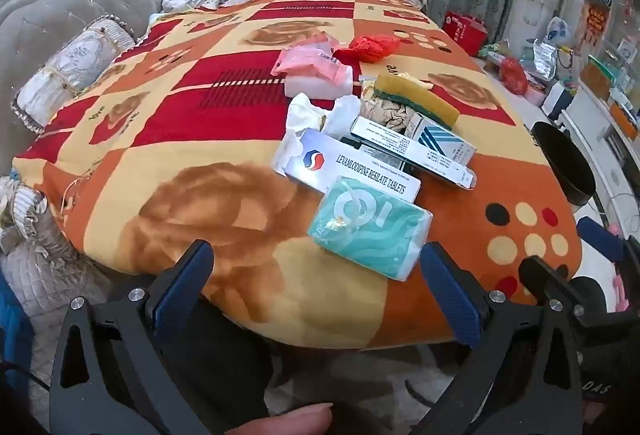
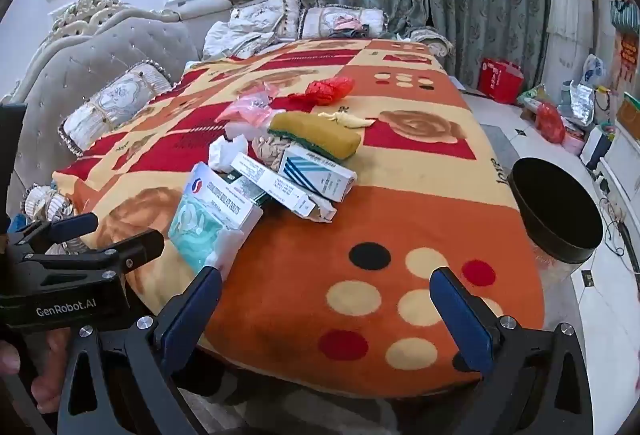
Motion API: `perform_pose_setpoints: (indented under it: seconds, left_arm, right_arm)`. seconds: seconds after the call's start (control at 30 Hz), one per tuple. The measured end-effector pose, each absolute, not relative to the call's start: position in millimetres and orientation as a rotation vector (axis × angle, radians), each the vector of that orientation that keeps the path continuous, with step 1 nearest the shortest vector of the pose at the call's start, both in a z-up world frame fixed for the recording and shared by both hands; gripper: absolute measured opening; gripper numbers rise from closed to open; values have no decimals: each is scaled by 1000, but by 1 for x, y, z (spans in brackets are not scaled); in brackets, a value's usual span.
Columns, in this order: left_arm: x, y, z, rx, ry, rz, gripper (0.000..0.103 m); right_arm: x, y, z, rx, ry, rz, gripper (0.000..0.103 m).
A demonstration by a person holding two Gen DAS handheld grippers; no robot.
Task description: Collect trash
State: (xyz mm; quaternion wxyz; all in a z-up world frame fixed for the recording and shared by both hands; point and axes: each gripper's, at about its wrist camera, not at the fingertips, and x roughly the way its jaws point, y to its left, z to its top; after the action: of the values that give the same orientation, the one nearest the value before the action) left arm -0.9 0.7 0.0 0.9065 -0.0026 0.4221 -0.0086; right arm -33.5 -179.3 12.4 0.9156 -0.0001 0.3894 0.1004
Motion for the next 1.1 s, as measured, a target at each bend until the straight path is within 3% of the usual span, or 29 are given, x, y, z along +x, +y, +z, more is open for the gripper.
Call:
perform_pose_setpoints:
  seconds: [1.1]
  left_arm:
    - [3,13,-8,75,823,-57,102]
  right_arm:
    - [-12,-189,18,23,787,227,103]
